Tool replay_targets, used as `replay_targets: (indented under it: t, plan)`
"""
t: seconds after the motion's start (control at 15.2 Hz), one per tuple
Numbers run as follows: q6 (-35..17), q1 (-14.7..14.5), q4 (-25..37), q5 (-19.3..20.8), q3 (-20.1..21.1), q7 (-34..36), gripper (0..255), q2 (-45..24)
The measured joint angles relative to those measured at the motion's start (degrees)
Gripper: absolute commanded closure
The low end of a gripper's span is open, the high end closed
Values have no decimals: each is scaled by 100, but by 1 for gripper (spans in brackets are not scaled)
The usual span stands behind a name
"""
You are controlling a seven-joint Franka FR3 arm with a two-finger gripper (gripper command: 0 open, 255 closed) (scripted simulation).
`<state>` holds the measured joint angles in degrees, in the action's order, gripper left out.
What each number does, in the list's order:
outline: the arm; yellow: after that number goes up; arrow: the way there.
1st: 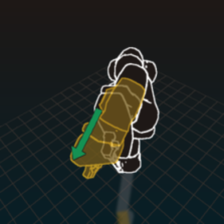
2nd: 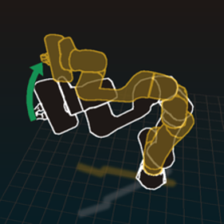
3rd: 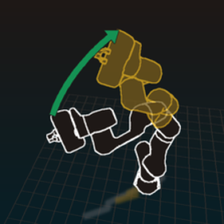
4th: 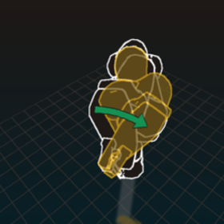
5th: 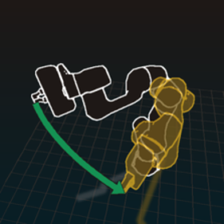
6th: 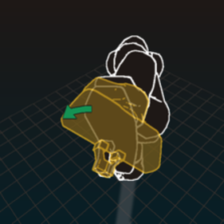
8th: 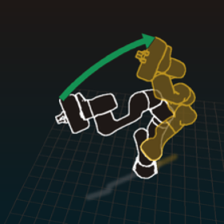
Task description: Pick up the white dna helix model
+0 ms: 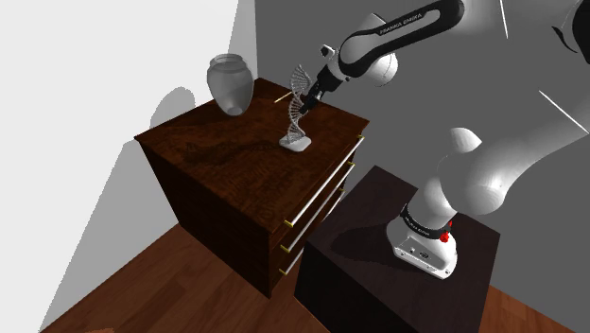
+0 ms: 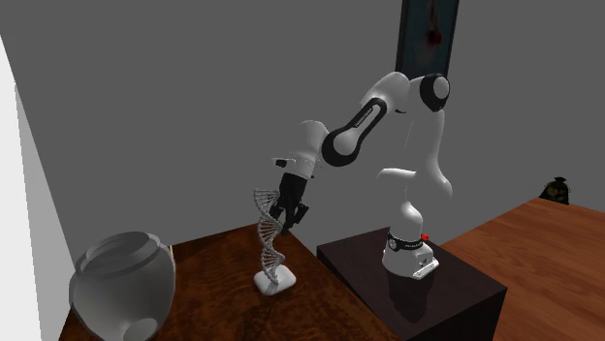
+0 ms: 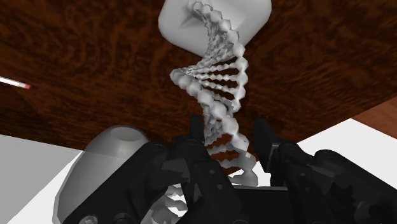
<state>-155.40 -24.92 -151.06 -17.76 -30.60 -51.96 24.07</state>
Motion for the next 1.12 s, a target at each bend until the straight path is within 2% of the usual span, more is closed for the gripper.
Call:
replay_targets:
  t: [0.33,1.12]
  plan:
    - [100,72,30,77,77,98,255,51]
    - [1051,495,561,558,511,694,255,470]
